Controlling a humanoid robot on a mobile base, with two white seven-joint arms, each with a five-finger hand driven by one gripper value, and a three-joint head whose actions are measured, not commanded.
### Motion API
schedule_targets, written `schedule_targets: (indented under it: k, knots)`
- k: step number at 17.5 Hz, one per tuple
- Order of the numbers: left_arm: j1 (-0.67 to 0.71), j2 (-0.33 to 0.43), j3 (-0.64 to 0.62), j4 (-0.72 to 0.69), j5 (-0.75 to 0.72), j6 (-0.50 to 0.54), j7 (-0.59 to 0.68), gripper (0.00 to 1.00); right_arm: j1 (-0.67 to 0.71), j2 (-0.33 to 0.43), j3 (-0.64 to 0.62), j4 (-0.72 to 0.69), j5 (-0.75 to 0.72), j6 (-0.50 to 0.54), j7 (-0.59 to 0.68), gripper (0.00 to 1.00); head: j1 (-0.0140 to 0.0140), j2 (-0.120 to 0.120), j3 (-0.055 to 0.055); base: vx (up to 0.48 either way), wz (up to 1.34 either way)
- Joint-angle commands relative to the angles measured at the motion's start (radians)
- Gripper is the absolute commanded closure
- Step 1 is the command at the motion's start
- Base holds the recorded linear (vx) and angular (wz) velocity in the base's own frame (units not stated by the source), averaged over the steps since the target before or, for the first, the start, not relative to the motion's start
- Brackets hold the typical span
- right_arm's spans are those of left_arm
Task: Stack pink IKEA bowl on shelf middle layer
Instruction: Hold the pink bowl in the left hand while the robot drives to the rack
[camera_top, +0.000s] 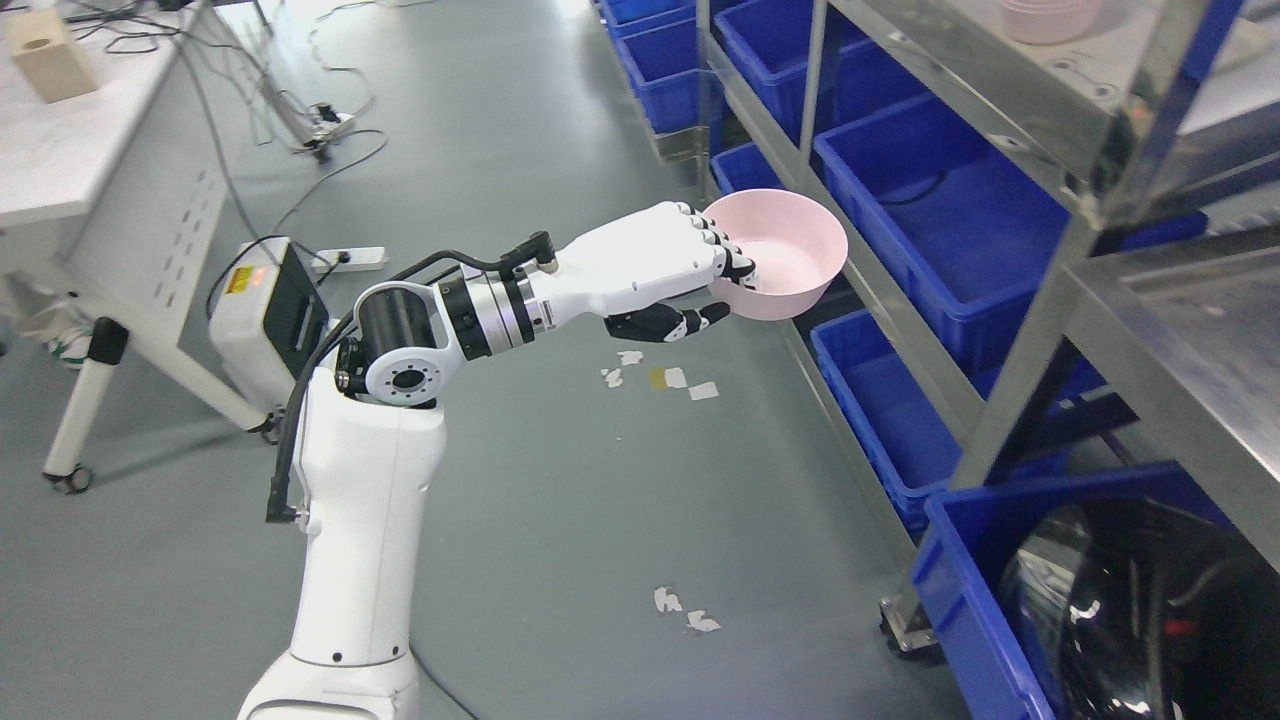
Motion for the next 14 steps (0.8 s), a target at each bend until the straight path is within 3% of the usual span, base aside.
schedule_targets:
  k: [1,7,14]
  knots:
    - [0.004,0.017,0.006,-0.017,0.001,0.0,0.001,0.99,0.023,-0.017,0.0,-0.017,0.0,0.0,0.001,0.0,0.0,0.0,0.0,0.164,0.75]
    - [0.004,0.017,0.009,-0.017,0.001,0.0,0.001,0.99,0.023,-0.017,0.0,-0.017,0.0,0.0,0.001,0.0,0.0,0.0,0.0,0.216,0.69]
    - [0.004,0.017,0.011,-0.017,0.002,0.0,0.001,0.99,0.023,-0.017,0.0,-0.017,0.0,0.0,0.001,0.0,0.0,0.0,0.0,0.344,0.24]
